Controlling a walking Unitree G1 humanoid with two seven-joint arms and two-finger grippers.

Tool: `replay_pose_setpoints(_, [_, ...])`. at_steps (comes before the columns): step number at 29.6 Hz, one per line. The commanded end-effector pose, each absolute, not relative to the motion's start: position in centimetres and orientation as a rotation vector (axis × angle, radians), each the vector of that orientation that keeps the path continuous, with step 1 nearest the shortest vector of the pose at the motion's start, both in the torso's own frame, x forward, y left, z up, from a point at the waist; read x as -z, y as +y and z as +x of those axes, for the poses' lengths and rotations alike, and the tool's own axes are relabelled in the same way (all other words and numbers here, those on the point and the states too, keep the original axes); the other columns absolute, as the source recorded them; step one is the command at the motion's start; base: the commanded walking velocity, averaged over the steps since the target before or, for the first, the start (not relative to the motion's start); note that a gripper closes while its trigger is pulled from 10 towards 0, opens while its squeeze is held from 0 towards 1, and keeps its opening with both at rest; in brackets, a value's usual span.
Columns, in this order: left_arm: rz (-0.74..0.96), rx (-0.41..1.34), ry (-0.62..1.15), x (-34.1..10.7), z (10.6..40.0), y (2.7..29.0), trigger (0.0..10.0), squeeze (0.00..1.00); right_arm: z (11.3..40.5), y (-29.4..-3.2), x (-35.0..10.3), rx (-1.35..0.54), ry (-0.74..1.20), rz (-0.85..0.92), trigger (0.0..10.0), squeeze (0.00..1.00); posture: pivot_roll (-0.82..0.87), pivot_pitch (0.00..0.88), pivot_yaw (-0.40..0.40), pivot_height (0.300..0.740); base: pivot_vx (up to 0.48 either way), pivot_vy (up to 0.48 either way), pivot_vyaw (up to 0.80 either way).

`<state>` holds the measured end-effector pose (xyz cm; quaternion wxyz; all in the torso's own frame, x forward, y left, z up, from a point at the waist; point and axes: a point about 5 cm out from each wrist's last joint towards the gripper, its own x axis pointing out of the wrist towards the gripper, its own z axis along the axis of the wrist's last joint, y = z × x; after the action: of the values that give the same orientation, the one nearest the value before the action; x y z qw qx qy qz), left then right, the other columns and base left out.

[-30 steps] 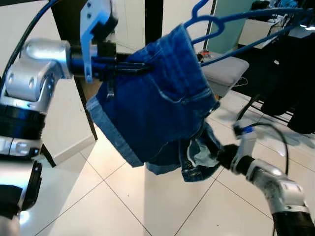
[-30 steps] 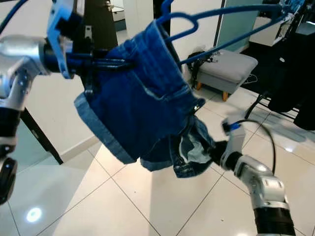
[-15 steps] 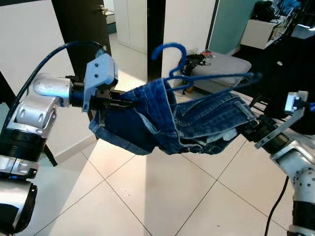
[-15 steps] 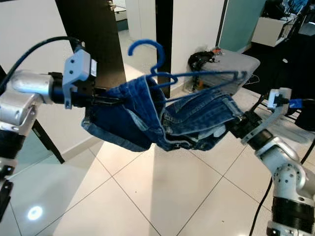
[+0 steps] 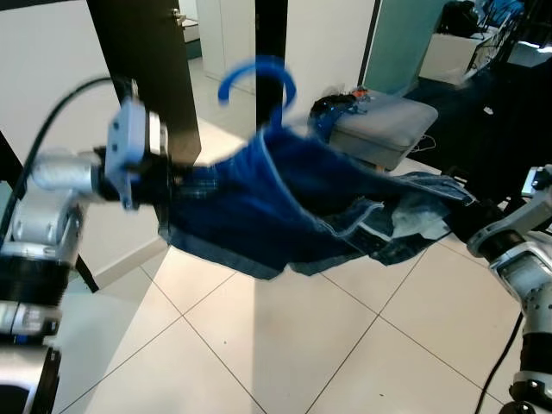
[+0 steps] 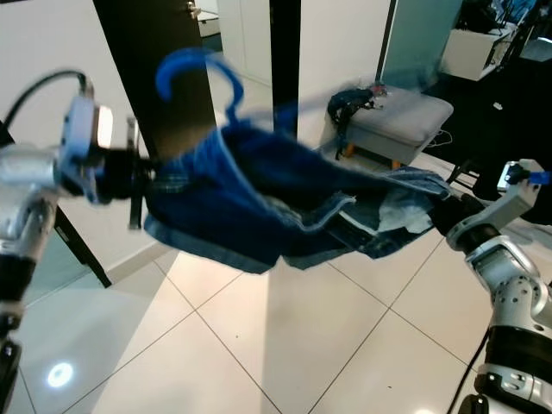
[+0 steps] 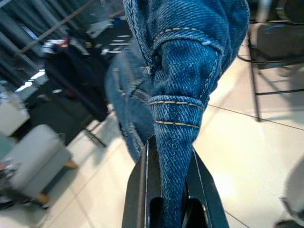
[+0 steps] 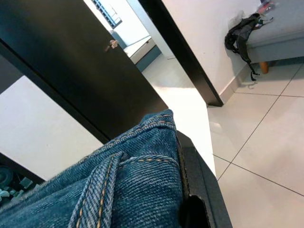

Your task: Hang hanger

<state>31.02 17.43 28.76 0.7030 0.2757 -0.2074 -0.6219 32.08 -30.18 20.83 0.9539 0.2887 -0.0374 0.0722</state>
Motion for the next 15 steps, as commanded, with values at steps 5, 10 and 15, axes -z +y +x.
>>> replay_pose_setpoints(5, [0.837, 1.438, -0.433, -26.9, 30.5, 15.7, 8.4, 0.00, 32.4, -30.3, -21.5, -0.119, -0.103, 0.579, 0.0, 0.00, 0.00, 0.067, -0.005, 0.740, 0.000, 0.000, 0.00])
replay_pose_setpoints(10, [0.934, 1.343, -0.408, -26.4, 31.7, 15.4, 8.5, 0.00, 32.7, -29.9, -22.1, -0.129, -0.115, 0.581, 0.0, 0.00, -0.01, 0.067, -0.004, 0.740, 0.000, 0.000, 0.00])
replay_pose_setpoints(15, [1.045, 1.187, -0.322, -26.1, 33.2, 16.9, 8.6, 0.00, 32.6, -30.3, -23.0, -0.123, -0.141, 0.575, 0.0, 0.00, -0.01, 0.069, -0.001, 0.740, 0.000, 0.000, 0.00])
